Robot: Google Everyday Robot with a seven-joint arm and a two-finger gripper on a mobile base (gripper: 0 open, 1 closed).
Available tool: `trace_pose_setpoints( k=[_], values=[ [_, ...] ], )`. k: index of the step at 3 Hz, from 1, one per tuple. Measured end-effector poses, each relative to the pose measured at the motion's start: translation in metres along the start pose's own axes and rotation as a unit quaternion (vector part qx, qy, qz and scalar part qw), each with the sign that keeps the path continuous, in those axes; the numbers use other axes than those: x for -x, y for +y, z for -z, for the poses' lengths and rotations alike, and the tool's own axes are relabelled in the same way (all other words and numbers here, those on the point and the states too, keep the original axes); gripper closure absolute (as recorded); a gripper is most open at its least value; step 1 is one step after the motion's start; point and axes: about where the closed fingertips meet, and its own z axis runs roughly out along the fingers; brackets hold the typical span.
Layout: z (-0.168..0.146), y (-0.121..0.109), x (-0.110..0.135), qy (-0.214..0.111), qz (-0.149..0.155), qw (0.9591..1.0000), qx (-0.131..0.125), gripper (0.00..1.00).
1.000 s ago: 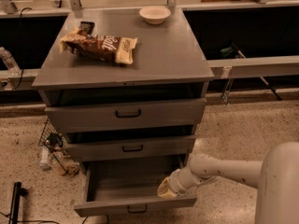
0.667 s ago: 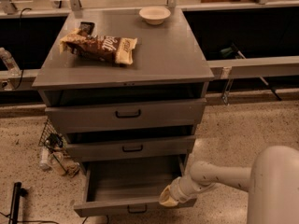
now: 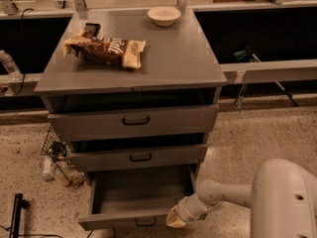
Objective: Close bottom drawer
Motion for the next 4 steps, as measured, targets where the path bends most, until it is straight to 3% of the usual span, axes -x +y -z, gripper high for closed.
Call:
trace_pose_setpoints(
  k=[1,2,4],
  values=[
    [-0.023,-0.002,-0.013,0.024,0.04,0.9989,-0.01,1.0],
    [-0.04,-0.014,-0.028,0.055,0.067,0.9956,-0.037,1.0],
    [-0.044,-0.062,-0.039,0.083,0.096,0.987,-0.098,1.0]
  ],
)
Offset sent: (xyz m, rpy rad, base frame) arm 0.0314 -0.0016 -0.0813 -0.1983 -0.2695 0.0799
